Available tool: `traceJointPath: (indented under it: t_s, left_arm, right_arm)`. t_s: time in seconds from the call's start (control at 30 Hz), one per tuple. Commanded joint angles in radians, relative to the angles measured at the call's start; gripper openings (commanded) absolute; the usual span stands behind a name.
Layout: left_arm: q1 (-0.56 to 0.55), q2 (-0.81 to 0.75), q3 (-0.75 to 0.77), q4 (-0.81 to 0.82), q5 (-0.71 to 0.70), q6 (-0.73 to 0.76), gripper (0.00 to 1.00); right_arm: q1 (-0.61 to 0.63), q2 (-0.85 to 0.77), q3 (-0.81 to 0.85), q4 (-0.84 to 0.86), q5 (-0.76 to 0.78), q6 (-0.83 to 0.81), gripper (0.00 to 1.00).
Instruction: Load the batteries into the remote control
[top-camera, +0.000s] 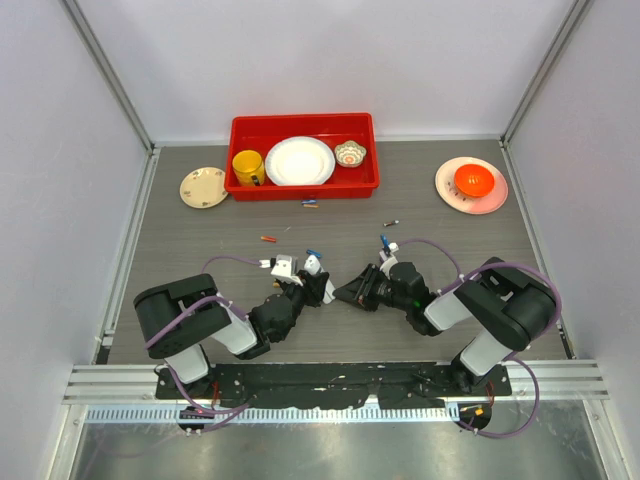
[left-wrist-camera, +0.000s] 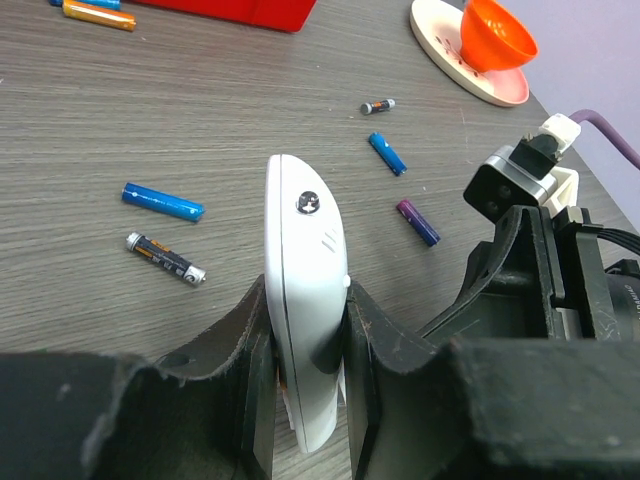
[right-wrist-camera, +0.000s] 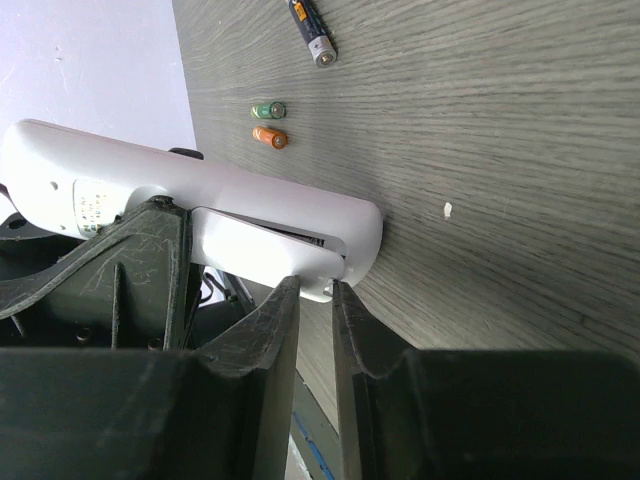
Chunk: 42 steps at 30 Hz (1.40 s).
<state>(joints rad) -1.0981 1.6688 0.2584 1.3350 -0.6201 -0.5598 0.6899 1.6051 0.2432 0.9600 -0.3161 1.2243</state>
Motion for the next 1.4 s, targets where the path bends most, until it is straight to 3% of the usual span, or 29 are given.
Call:
traceJointPath:
  t_s: [0.0, 1.1, 1.2, 1.37]
  left_arm:
    - [-0.013, 0.009, -0.010, 0.210, -0.021, 0.021, 0.00]
    - [-0.013, -0.015, -0.028, 0.211, -0.063, 0.012, 0.00]
    - [-0.013, -0.015, -0.030, 0.211, -0.064, 0.012, 0.00]
    - [-0.013, -0.007, -0.031, 0.211, -0.066, 0.003, 0.00]
  right_arm:
    - [0.005, -0.043, 0.021, 0.082, 0.005, -0.008, 0.25]
    - [-0.039, -0.059, -0.027, -0.029, 0.028, -0.074, 0.27]
    - [-0.039, -0.065, -0.025, -0.023, 0.023, -0.086, 0.30]
    - [-0.039, -0.086, -0.019, 0.026, -0.008, -0.077, 0.49]
